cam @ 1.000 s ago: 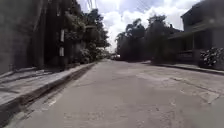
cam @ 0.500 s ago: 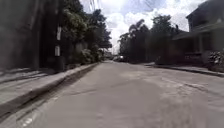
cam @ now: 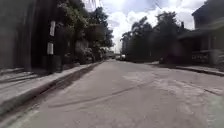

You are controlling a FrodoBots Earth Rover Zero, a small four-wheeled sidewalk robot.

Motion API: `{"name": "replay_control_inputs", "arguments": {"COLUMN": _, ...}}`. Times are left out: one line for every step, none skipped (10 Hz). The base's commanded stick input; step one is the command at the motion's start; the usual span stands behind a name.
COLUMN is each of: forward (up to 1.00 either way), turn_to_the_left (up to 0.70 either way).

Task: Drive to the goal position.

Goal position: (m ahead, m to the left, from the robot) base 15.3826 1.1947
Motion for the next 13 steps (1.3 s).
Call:
{"name": "replay_control_inputs", "arguments": {"forward": 1.0, "turn_to_the_left": 0.0}}
{"name": "replay_control_inputs", "arguments": {"forward": 1.0, "turn_to_the_left": 0.0}}
{"name": "replay_control_inputs", "arguments": {"forward": 1.0, "turn_to_the_left": 0.0}}
{"name": "replay_control_inputs", "arguments": {"forward": 1.0, "turn_to_the_left": 0.0}}
{"name": "replay_control_inputs", "arguments": {"forward": 1.0, "turn_to_the_left": 0.0}}
{"name": "replay_control_inputs", "arguments": {"forward": 1.0, "turn_to_the_left": 0.0}}
{"name": "replay_control_inputs", "arguments": {"forward": 1.0, "turn_to_the_left": 0.0}}
{"name": "replay_control_inputs", "arguments": {"forward": 1.0, "turn_to_the_left": 0.0}}
{"name": "replay_control_inputs", "arguments": {"forward": 1.0, "turn_to_the_left": 0.0}}
{"name": "replay_control_inputs", "arguments": {"forward": 1.0, "turn_to_the_left": 0.0}}
{"name": "replay_control_inputs", "arguments": {"forward": 1.0, "turn_to_the_left": 0.0}}
{"name": "replay_control_inputs", "arguments": {"forward": 1.0, "turn_to_the_left": 0.0}}
{"name": "replay_control_inputs", "arguments": {"forward": 1.0, "turn_to_the_left": 0.0}}
